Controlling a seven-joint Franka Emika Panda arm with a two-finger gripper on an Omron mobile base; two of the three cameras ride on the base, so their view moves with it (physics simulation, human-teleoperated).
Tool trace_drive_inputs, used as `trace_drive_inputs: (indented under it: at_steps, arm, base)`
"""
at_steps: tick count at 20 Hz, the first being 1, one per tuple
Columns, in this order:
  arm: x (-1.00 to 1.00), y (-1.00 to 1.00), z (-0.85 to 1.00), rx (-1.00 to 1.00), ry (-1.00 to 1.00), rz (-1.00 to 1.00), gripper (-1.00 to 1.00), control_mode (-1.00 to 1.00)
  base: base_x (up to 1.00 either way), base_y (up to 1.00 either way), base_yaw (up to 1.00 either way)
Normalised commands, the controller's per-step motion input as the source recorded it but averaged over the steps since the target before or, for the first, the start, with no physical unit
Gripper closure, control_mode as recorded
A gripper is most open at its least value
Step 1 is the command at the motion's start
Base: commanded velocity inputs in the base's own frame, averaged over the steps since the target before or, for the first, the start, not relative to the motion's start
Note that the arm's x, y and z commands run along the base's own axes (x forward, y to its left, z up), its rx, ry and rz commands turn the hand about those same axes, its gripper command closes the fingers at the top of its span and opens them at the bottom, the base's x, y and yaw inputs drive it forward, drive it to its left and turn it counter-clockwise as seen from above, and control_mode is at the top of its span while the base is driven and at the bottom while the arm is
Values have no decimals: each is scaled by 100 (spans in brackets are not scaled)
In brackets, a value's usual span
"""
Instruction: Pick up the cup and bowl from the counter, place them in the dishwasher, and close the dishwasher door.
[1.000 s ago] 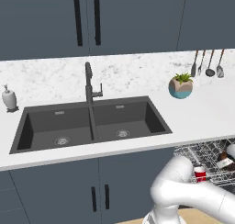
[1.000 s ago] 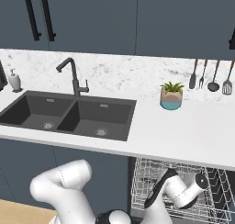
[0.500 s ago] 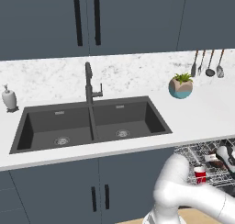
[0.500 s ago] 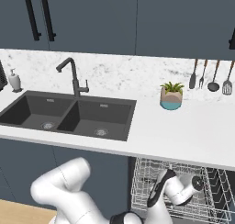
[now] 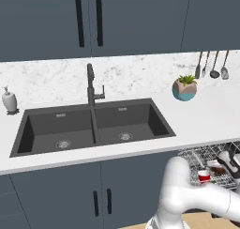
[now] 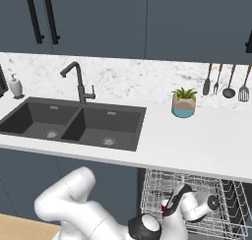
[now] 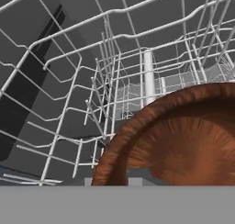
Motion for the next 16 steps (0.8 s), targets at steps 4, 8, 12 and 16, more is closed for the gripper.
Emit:
trace_drive_inputs:
  at_steps: [4,8,12,16]
  arm:
    - [0,-14,-70,11,-5,-1,100,-100]
    - [-48,-16,-41,9,-2,-1,-100,-100]
    - [-94,-10,11,3,6,-12,-100,-100]
    - [-65,0,49,0,15,-19,-100,-100]
  base:
    - [0,0,0]
    - [0,0,0]
    - [0,0,0]
    - [0,0,0]
